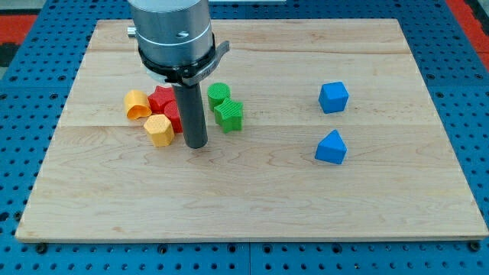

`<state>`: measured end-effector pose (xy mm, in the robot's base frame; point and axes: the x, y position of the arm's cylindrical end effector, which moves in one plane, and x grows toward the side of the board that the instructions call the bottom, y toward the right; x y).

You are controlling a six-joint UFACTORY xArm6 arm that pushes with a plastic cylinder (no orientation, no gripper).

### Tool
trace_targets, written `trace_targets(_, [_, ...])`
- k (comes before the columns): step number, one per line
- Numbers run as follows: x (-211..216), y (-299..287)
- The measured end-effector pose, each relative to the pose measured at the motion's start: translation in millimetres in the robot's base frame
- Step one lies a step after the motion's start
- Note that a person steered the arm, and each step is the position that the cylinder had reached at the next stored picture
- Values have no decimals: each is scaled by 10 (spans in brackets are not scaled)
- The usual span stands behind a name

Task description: Slide the hexagon to the bottom left side of the heart

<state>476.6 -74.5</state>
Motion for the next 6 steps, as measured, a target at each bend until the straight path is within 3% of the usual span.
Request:
trace_targets(2, [18, -243])
trace_targets(5, [-75, -1070])
trace_targets(6, [-286, -2055])
